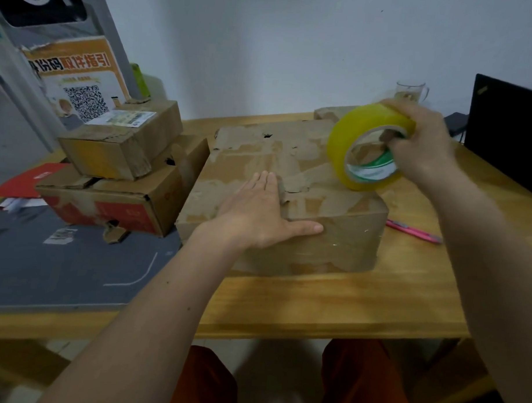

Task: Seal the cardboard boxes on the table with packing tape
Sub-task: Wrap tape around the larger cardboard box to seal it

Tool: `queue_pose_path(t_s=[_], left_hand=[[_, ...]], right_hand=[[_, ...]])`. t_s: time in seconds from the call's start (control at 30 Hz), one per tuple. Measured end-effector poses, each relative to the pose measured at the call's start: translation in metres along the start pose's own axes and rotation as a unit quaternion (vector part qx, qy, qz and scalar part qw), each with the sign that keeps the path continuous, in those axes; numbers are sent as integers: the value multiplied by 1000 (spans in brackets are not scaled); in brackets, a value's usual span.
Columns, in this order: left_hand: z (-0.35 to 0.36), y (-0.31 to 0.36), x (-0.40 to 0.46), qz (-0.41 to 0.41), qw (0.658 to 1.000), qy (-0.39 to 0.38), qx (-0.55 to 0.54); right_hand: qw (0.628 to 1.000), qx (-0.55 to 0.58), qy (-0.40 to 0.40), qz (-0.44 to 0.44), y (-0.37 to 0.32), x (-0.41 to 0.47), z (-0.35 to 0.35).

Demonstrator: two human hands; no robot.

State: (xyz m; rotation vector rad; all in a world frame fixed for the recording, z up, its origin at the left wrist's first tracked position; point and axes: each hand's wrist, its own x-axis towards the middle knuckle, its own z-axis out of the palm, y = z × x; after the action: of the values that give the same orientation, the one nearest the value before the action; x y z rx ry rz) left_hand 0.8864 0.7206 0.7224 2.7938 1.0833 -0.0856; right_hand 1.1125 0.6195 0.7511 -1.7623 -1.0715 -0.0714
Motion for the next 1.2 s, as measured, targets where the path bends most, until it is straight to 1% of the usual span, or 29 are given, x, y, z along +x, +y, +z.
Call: queue_pose_path(t_s=[0.13,0.3,0.4,0.53,0.6,0.7,0.83,0.9,0.97,1.0,1.1,1.13,1.2], left_hand=[[0,1,-1,1,1000,-6,13],[-2,15,7,-4,999,-17,29],[0,35,15,33,999,-15,12],[2,62,24,91,996,-4,13],[3,63,24,103,995,0,15],[2,43,16,81,997,-12,6],[-2,11,3,17,999,-28,17],[-5,9,-1,-25,999,-39,28],[-5,20,0,-41,998,-34,44],[-5,30,2,-26,998,-32,45],[-1,56,6,82,996,-28,15],[0,60,6,107,994,-26,11],[1,55,6,122,992,-24,6]], right_hand=[[1000,-15,-19,-1,-1,2,-16],[999,7,42,9,3,-11,-5],[997,25,75,21,7,-15,3],[996,60,68,7,1,-17,15],[995,69,76,6,1,-17,18],[990,100,100,25,8,-18,18],[988,110,102,40,10,-19,17],[988,109,100,41,10,-19,17],[988,107,100,40,9,-19,17],[988,108,99,39,8,-20,17],[990,103,95,31,3,-20,18],[990,99,94,25,2,-20,19],[991,101,91,19,2,-20,18]])
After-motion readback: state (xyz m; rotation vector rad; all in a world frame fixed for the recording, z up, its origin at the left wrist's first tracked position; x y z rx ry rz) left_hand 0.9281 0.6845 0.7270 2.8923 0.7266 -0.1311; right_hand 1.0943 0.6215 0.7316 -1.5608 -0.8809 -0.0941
